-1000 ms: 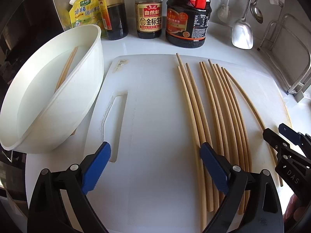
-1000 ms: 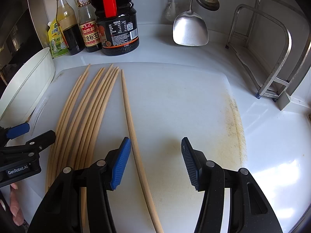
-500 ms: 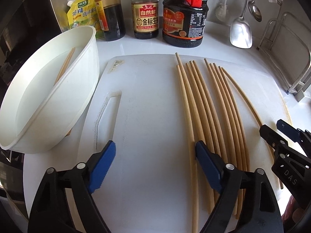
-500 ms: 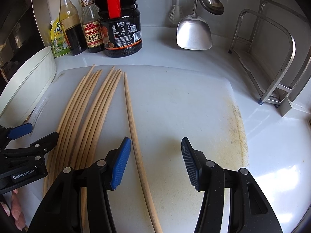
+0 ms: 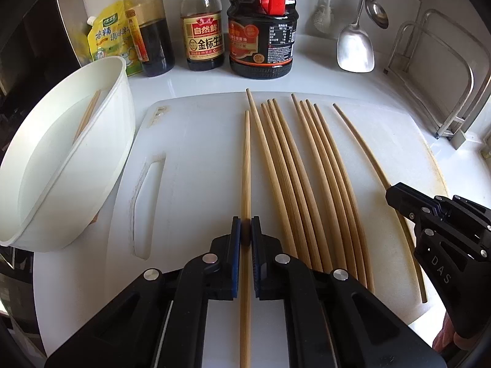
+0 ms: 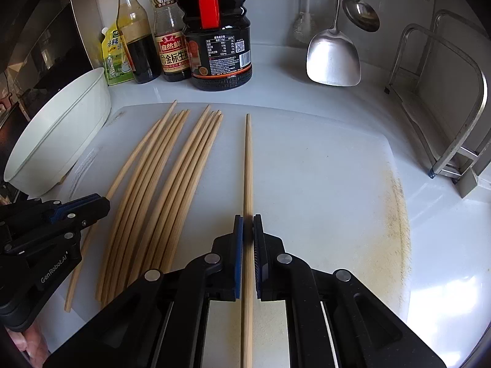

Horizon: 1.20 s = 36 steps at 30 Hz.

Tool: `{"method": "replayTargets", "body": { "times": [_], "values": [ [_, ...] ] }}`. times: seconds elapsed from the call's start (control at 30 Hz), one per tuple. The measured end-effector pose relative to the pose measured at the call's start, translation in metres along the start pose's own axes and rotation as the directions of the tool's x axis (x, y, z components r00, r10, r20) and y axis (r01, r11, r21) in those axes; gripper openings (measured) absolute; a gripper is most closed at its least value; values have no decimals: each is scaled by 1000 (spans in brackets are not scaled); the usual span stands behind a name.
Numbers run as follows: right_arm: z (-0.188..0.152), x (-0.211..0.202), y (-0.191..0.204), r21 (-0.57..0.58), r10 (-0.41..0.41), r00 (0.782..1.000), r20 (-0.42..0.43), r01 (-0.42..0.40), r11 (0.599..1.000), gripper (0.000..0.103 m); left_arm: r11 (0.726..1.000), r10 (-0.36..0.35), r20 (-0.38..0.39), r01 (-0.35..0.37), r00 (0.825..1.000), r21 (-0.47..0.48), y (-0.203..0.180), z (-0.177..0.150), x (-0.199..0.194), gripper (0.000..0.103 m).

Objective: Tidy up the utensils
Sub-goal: 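Lift and carry both held chopsticks over the water basin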

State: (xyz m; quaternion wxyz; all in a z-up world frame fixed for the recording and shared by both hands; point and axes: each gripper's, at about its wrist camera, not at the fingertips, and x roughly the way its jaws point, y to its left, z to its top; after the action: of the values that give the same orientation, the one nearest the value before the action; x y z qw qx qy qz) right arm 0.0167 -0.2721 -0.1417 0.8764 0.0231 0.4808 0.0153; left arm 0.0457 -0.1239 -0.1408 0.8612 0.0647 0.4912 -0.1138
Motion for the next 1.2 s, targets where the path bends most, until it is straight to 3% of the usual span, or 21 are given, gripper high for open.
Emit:
{"method": "replayTargets", "body": {
  "times": [0.27, 0.47, 0.67, 0.87, 1.2],
  "values": [
    [2, -28, 0, 58, 27, 999, 27, -28, 998, 6, 1000, -18, 41, 18, 999, -7, 18, 0, -34, 7],
    [19, -53, 20, 71, 58, 996, 68, -63, 996, 6, 999, 23, 96, -19, 995, -42, 56, 7, -69, 7],
    [51, -71, 70, 0, 106, 987, 120, -106, 994, 6, 992, 62, 154, -44, 986, -116, 112, 20, -102, 7],
    [83, -69, 132, -65, 177, 972, 157, -169, 983, 6, 988, 110, 191, -86, 975, -128, 168, 36, -126, 7],
    [135, -40, 226, -120, 265, 953, 145, -249, 961, 6, 986, 126, 205, -99, 971, -138, 246, 60, -126, 7]
  ]
}}
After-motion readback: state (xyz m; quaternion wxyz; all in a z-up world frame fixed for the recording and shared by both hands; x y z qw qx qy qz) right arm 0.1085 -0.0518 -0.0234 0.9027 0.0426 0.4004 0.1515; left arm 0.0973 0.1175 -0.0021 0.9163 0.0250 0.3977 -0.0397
